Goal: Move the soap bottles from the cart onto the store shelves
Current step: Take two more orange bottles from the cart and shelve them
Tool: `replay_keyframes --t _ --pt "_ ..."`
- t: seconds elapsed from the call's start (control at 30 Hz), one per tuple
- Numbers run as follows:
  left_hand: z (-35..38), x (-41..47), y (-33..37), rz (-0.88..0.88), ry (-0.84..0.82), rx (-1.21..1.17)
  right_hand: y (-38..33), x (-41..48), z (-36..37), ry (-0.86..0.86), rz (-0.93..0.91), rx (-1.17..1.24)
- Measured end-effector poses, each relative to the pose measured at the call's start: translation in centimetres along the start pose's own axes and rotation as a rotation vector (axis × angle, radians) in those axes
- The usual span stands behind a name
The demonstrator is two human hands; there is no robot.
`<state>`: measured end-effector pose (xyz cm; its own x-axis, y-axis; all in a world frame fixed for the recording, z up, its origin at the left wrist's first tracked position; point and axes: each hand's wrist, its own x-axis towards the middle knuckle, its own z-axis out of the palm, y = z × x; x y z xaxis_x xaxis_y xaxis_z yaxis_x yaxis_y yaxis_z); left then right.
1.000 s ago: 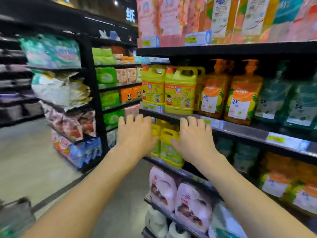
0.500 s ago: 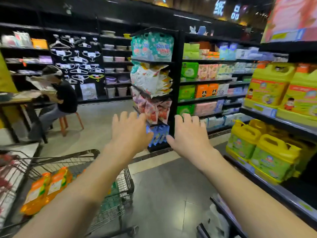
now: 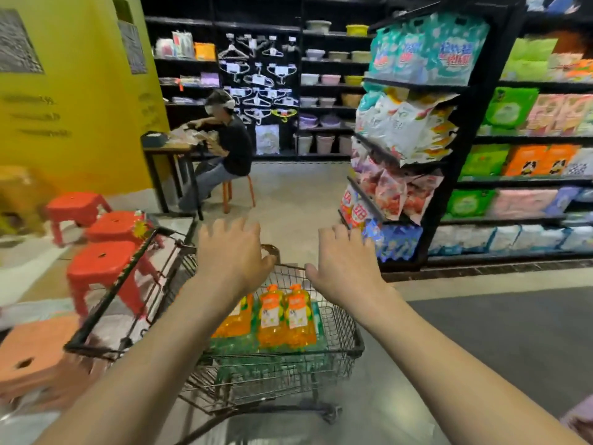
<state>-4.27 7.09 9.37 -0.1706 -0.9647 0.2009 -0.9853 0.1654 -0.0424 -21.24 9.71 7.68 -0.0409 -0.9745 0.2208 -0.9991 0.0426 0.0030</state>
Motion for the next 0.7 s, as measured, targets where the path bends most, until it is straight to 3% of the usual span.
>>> replay_keyframes --t 0.7 --pt "12.2 15.1 -9.8 -0.414 -0.266 0.083 -7.5 23.1 14.0 -0.215 -0.360 0.210"
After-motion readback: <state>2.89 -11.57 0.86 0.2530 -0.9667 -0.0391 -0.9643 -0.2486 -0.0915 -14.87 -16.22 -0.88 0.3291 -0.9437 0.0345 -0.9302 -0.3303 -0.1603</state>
